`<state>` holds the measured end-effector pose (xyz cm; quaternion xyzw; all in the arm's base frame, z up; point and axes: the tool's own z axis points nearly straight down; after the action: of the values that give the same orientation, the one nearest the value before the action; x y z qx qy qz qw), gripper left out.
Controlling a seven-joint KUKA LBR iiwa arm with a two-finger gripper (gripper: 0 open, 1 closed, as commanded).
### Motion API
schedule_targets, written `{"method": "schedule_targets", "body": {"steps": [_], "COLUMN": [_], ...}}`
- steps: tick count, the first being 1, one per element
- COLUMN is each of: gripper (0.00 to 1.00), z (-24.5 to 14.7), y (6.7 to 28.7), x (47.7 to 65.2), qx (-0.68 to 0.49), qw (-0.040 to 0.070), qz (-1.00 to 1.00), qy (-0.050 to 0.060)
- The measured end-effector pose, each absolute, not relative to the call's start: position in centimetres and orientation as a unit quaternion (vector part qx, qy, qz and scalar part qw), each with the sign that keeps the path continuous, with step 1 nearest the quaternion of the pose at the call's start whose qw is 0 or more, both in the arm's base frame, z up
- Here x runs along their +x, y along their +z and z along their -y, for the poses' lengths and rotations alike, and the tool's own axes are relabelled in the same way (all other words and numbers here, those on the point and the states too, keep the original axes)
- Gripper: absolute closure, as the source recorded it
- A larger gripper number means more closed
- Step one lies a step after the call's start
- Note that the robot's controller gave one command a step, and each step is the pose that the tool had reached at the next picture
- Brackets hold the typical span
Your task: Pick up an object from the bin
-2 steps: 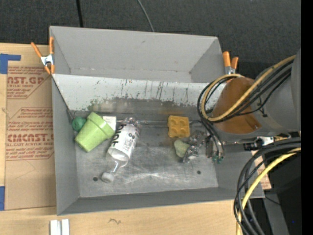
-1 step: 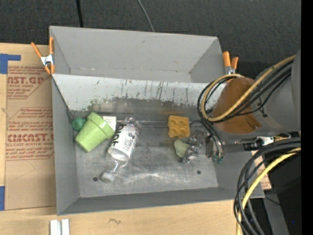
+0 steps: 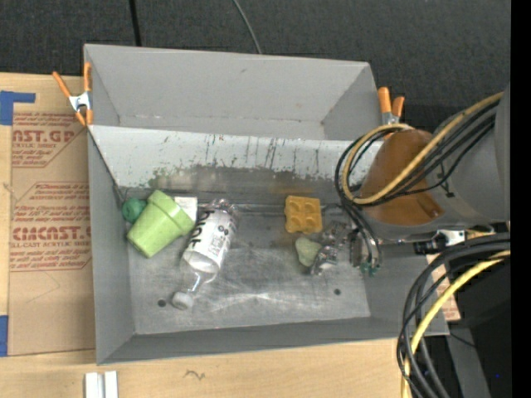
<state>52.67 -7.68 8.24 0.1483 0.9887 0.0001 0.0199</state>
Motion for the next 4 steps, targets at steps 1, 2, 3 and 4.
{"method": "schedule_targets", "body": {"steps": [1, 2, 3, 4], "gripper": [1.0, 1.0, 1.0, 1.0], "z": [7.7, 7.6, 7.6, 7.6], "y": [8.7, 8.9, 9.7, 11.4], "x": [52.8, 52.7, 52.4, 52.3], "qx": [0.148, 0.148, 0.148, 0.147], "qw": [0.014, 0.009, 0.002, -0.001], "qz": [-0.989, -0.989, -0.989, -0.989], "qy": [0.0, 0.0, 0.0, 0.001]}}
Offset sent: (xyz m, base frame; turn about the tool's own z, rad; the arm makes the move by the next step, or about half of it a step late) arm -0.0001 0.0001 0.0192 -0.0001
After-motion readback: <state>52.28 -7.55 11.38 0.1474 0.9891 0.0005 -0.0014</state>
